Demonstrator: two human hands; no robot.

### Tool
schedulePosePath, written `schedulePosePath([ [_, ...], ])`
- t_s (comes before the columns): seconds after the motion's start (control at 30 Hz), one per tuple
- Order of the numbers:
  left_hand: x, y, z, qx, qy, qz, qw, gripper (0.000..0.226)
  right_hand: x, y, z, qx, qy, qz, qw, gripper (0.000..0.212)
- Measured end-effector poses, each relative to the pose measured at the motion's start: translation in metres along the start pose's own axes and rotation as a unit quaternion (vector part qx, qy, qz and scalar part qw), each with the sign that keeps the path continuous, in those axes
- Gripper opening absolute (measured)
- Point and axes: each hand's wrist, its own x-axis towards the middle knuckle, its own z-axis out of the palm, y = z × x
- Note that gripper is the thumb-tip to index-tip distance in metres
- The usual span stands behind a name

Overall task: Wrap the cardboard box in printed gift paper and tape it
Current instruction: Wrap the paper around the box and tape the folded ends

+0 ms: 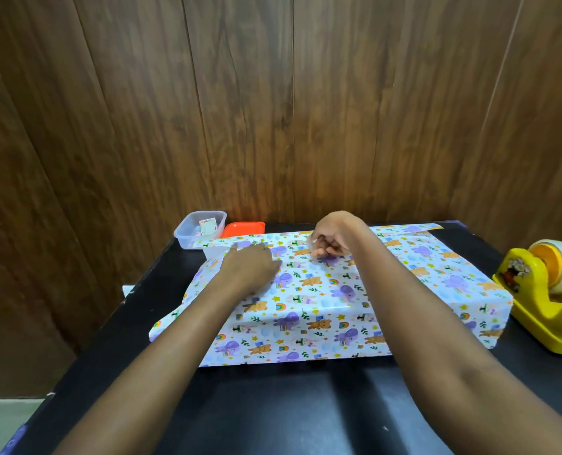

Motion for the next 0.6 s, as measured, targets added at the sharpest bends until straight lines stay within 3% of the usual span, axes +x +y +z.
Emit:
schedulePosePath([
  [0.1, -0.033, 0.032, 0.001, -0.153, -0.02, 0.079, 0.985, 0.05, 0.007, 0.027, -0.03, 0.032, 0.164, -0.083, 0.982, 0.034],
  [0.2, -0.059, 0.054, 0.014, -0.062, -0.051, 0.17, 0.982, 0.071, 0.009, 0.047, -0.047, -0.161, 0.26, -0.129, 0.943, 0.035],
  [0.37, -0.066, 0.062, 0.041, 0.072, 0.07, 0.157, 0.982, 0.068, 0.023, 0.065, -0.066, -0.289, 0.145, -0.117, 0.939, 0.054],
  [0.6, -0.054, 0.046, 0.052, 0.046, 0.204, 0.266, 0.941, 0.073, 0.007, 0.114, -0.114, -0.229, 0.15, -0.105, 0.956, 0.064],
])
